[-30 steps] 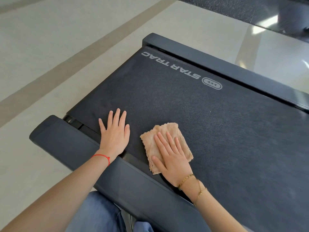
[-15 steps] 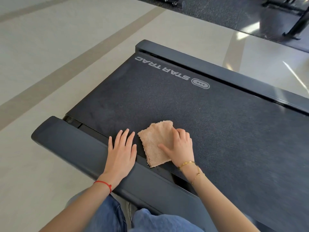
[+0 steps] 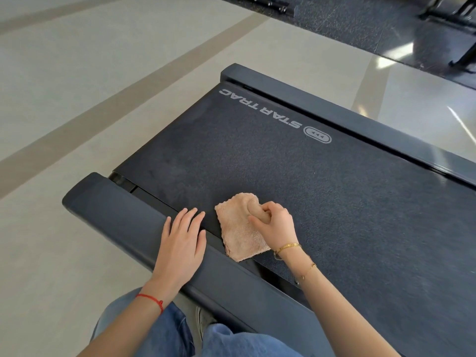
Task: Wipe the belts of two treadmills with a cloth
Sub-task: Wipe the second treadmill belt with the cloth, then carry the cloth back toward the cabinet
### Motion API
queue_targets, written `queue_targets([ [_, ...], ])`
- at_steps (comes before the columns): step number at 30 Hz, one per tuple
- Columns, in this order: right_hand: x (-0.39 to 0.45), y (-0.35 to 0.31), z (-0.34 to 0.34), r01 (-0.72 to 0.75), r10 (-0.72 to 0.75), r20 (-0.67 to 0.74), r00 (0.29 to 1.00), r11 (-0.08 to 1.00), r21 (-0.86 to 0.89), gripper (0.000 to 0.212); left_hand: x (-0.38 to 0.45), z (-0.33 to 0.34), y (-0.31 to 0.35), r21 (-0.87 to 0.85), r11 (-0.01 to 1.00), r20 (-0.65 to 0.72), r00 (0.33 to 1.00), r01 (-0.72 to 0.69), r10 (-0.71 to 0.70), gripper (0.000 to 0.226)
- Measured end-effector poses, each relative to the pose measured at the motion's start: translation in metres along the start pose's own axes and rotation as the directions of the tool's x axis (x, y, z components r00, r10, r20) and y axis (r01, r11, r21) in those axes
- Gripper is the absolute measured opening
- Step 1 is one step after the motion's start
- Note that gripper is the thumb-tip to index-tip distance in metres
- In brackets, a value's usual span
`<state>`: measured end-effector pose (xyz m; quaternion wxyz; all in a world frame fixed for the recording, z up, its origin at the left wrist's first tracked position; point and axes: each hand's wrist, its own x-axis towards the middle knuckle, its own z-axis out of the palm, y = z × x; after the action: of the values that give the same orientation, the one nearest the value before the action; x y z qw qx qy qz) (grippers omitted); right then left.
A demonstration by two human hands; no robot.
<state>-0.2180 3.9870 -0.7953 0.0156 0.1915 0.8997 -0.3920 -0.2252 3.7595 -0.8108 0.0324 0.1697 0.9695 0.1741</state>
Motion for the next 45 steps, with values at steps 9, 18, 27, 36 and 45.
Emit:
queue_targets([
  [9,0.004,-0.064,-0.015,-0.081,0.063,0.213,0.975,0.994,0.079,0.027,-0.002,-0.07,-0.011,-0.072,0.989,-0.092,0.986,0.13,-0.137,0.034],
  [18,-0.025,-0.252,-0.099,-0.09,0.043,0.411,0.911,0.991,0.095,0.022,-0.04,-0.284,0.015,-0.046,0.95,-0.14,0.939,0.31,-0.313,0.032],
  [27,-0.091,-0.447,-0.219,0.046,-0.1,0.563,0.821,0.993,0.111,0.023,-0.115,-0.51,0.079,-0.126,0.839,-0.267,0.796,0.53,-0.543,0.032],
  [36,-0.137,-0.568,-0.328,0.234,-0.256,0.643,0.722,0.965,0.122,0.03,-0.177,-0.663,0.153,-0.197,0.718,-0.343,0.639,0.667,-0.688,0.03],
  [45,-0.151,-0.622,-0.335,0.27,-0.306,0.722,0.621,0.948,0.169,0.031,-0.214,-0.718,0.167,-0.287,0.604,-0.409,0.475,0.743,-0.779,0.029],
])
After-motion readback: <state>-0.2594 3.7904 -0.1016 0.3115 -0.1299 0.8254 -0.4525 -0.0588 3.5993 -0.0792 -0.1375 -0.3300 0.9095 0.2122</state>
